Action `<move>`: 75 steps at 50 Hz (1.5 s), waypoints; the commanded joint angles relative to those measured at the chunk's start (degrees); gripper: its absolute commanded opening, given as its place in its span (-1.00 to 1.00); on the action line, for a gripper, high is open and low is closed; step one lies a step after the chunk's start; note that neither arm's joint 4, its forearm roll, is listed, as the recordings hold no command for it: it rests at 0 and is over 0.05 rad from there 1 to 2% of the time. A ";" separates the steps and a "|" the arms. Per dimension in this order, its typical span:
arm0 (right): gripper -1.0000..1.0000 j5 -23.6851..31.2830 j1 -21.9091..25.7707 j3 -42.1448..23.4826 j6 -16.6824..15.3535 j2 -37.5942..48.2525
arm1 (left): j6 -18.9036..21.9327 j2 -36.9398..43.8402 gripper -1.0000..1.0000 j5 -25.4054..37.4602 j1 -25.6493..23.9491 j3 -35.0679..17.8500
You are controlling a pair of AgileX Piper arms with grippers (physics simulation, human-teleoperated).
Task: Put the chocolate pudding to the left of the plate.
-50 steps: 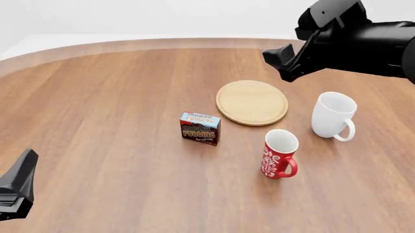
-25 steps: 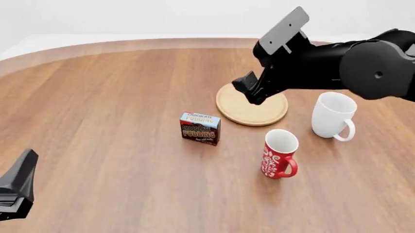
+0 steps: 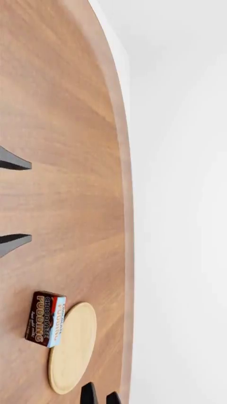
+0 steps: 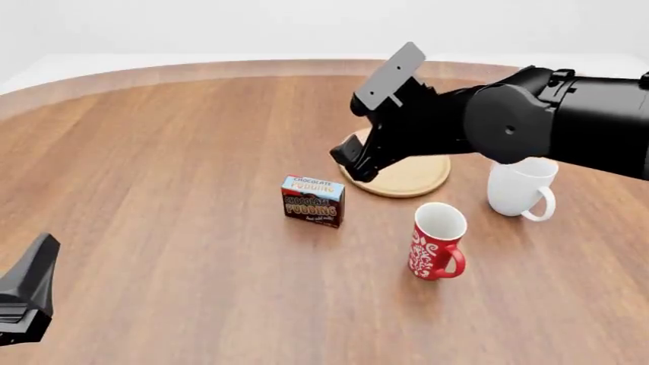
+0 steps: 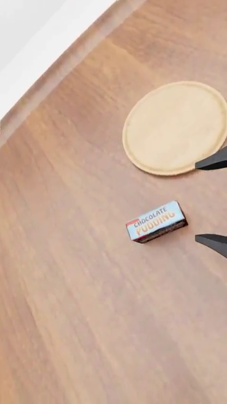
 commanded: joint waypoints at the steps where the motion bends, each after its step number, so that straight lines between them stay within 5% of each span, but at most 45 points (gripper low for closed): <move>1: 1.00 -1.80 0.38 -0.76 0.88 3.77 | 0.00 0.00 1.00 0.00 0.00 0.00; 75: 1.00 -9.87 -0.11 -3.50 4.91 18.68 | 0.00 0.00 1.00 0.00 0.00 0.00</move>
